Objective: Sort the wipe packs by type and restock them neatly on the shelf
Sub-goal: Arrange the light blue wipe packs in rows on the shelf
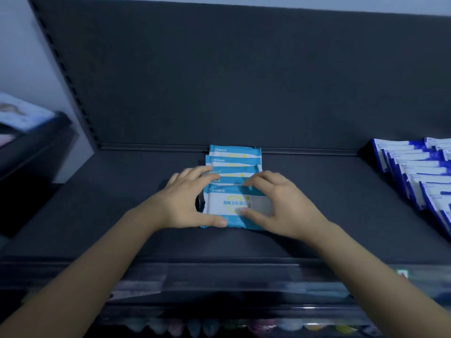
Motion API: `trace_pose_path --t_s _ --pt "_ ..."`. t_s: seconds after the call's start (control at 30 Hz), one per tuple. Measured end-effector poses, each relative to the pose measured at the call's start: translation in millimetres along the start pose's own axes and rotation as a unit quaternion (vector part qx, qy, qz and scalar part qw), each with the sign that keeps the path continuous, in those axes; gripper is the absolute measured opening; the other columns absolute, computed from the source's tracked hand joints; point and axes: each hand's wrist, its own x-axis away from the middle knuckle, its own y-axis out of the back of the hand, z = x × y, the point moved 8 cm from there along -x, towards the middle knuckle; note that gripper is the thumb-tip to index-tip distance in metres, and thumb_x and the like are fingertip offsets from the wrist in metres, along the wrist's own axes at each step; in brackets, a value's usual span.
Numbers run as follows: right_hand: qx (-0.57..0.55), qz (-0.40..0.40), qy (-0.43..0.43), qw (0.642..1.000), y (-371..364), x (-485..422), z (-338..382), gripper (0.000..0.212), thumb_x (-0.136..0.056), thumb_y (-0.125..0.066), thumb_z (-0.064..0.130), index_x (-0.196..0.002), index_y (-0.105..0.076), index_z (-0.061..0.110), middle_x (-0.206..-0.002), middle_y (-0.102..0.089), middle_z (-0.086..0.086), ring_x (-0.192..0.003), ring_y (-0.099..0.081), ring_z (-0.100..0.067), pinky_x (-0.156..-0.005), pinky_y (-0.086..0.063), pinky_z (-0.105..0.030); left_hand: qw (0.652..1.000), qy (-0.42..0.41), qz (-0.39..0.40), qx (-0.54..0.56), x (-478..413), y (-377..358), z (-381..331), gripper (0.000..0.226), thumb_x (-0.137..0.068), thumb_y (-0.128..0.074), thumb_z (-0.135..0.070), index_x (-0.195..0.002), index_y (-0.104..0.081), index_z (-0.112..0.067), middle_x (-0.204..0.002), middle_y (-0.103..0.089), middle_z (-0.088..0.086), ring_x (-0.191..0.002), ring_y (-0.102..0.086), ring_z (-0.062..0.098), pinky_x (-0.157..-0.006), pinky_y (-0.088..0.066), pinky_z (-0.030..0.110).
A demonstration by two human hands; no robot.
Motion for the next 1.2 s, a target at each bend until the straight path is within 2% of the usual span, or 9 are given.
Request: trace_pose_path --t_s 0.07,0.2,0.37,0.47,0.6,0.67,0.8,0.93,1.2 --pt "-0.002 0.018 -0.003 1.0 -9 5 4 0.064 -0.076 -0.052 0.066 -0.124 -0.056 0.024 -0.119 -0.056 0.007 -0.105 -0.053 -0.017 -0.094 -0.045 -0.037 0.999 0.02 0.014 0.031 7 -6 4 0.118 -0.047 -0.044 -0.088 -0.15 -0.01 -0.038 -0.156 -0.004 -0.018 -0.142 -0.002 0.003 -0.115 -0.006 0.03" --pt "-0.032 0.001 -0.024 0.999 -13 12 5 0.065 -0.076 -0.051 0.067 -0.123 -0.056 0.024 -0.118 -0.055 0.007 -0.107 -0.053 -0.016 -0.096 -0.045 -0.038 0.999 0.026 0.007 0.044 17 -10 3 0.127 -0.045 -0.038 -0.096 -0.15 0.003 -0.038 -0.157 0.007 -0.02 -0.143 0.004 0.0 -0.115 -0.002 0.029" --pt "0.023 -0.018 -0.044 0.999 3 25 8 0.069 -0.082 -0.04 0.07 -0.13 -0.053 0.022 -0.136 -0.05 -0.001 -0.124 -0.049 -0.021 -0.103 -0.039 -0.035 0.993 0.003 -0.092 -0.072 18 4 -18 0.114 -0.061 -0.018 -0.093 -0.152 0.003 -0.028 -0.159 0.011 -0.01 -0.146 0.011 0.009 -0.114 0.006 0.028" --pt "0.053 -0.035 -0.08 0.995 28 44 -5 0.062 -0.086 -0.043 0.061 -0.132 -0.051 0.021 -0.132 -0.053 0.0 -0.118 -0.054 -0.023 -0.097 -0.046 -0.037 0.981 -0.025 -0.138 -0.137 16 15 -50 0.098 -0.073 -0.016 -0.078 -0.153 -0.012 -0.021 -0.161 -0.007 -0.001 -0.148 -0.002 0.018 -0.113 0.004 0.031" --pt "0.098 -0.075 -0.142 0.982 63 82 -30 0.056 -0.087 -0.061 0.046 -0.134 -0.051 0.018 -0.127 -0.057 -0.001 -0.109 -0.058 -0.027 -0.088 -0.05 -0.038 0.967 -0.083 -0.142 -0.193 7 17 -104 0.083 -0.082 -0.03 -0.069 -0.14 -0.046 -0.012 -0.143 -0.048 0.008 -0.135 -0.042 0.028 -0.109 -0.029 0.044" --pt "0.125 -0.104 -0.17 0.972 82 105 -37 0.055 -0.086 -0.065 0.041 -0.132 -0.053 0.016 -0.124 -0.059 -0.003 -0.105 -0.06 -0.03 -0.085 -0.051 -0.04 0.957 -0.119 -0.152 -0.215 5 21 -135 0.081 -0.082 -0.032 -0.069 -0.135 -0.052 -0.01 -0.136 -0.055 0.009 -0.128 -0.05 0.029 -0.103 -0.04 0.047" --pt "0.146 -0.158 -0.228 0.95 125 174 -39 0.057 -0.084 -0.06 0.046 -0.132 -0.053 0.016 -0.124 -0.059 -0.002 -0.106 -0.06 -0.028 -0.085 -0.051 -0.038 0.941 -0.187 -0.169 -0.228 7 22 -208 0.082 -0.083 -0.031 -0.069 -0.131 -0.055 -0.007 -0.131 -0.059 0.01 -0.12 -0.055 0.031 -0.098 -0.043 0.046" --pt "0.161 -0.18 -0.333 0.911 163 293 -37 0.06 -0.085 -0.063 0.047 -0.137 -0.048 0.02 -0.129 -0.055 0.001 -0.113 -0.056 -0.023 -0.09 -0.046 -0.034 0.921 -0.28 -0.16 -0.219 16 -13 -314 0.084 -0.082 -0.03 -0.07 -0.129 -0.057 -0.006 -0.128 -0.061 0.012 -0.118 -0.056 0.036 -0.095 -0.045 0.045" --pt "0.181 -0.101 -0.615 0.76 199 608 -5 0.063 -0.092 -0.05 0.052 -0.146 -0.027 0.03 -0.14 -0.041 0.005 -0.122 -0.046 -0.02 -0.094 -0.045 -0.032 0.86 -0.475 -0.096 -0.158 126 -141 -564 0.081 -0.075 -0.037 -0.067 -0.125 -0.06 -0.007 -0.122 -0.063 0.013 -0.114 -0.058 0.035 -0.092 -0.046 0.044"
